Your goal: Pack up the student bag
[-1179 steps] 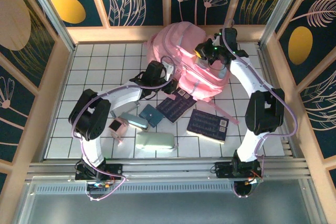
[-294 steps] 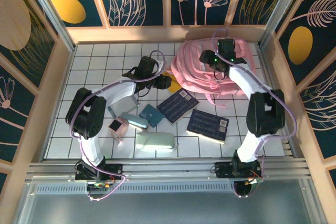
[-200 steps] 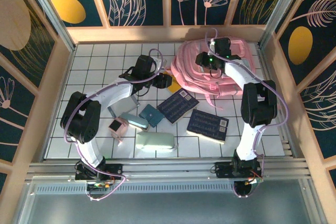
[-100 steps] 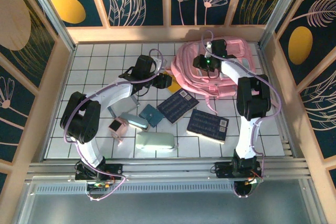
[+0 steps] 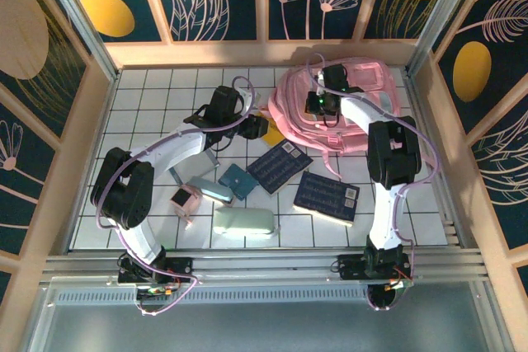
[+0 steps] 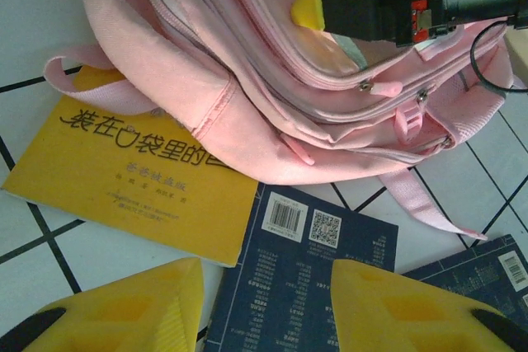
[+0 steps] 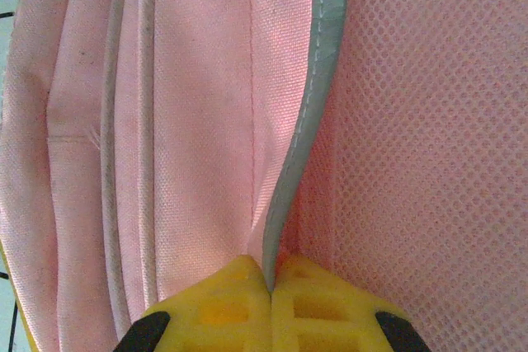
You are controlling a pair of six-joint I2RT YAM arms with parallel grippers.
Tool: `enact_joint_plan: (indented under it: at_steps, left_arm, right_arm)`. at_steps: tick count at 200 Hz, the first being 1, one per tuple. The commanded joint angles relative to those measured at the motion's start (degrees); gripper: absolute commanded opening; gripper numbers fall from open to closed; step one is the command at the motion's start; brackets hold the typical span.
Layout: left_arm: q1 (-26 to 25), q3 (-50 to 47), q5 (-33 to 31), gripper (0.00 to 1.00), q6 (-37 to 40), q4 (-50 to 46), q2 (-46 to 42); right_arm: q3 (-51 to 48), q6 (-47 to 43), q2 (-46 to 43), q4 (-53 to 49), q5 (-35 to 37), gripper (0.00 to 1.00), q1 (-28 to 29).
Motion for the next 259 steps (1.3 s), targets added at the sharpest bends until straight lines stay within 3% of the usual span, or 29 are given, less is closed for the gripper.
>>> enact_joint_plan:
  at_steps: [1, 36, 89, 136, 180, 214, 259]
  left_arm:
    - [0.0, 0.62, -0.31, 0.45, 2.37, -1.76, -1.81]
    - [-0.38, 3.83, -2.28, 0.49, 4.28, -5.26, -0.68]
    - [-2.85, 8.58, -6.81, 0.53, 8.64, -9.59, 1.52]
    - [-6.94, 11.04, -10.06, 0.52, 8.73, -8.69, -0.78]
    - [-7.27, 13.66, -9.34, 0.53, 6.47, -14.69, 2.86]
    - [-7.38, 8.21, -8.36, 0.53, 6.12, -12.01, 0.84]
    - [-9.08, 9.02, -5.95, 0.54, 7.35, -13.88, 2.58]
  right_arm:
    - [1.45, 1.76, -6.46, -2.36, -2.06, 0.0, 0.03]
    - [1.46, 8.73, -14.15, -1.47, -14.04, 0.0, -3.74]
    - [-2.93, 13.84, -22.19, 0.55, -22.62, 0.0, -6.29]
    - [-5.07, 13.87, -25.18, 0.75, -22.49, 0.0, -6.37]
    - [-5.4, 15.48, -25.9, 1.52, -23.48, 0.0, -6.58]
    - [-4.18, 16.74, -27.17, 1.72, -24.95, 0.0, -7.4]
    - [-4.12, 18.26, -27.34, 2.83, -26.97, 0.0, -8.04]
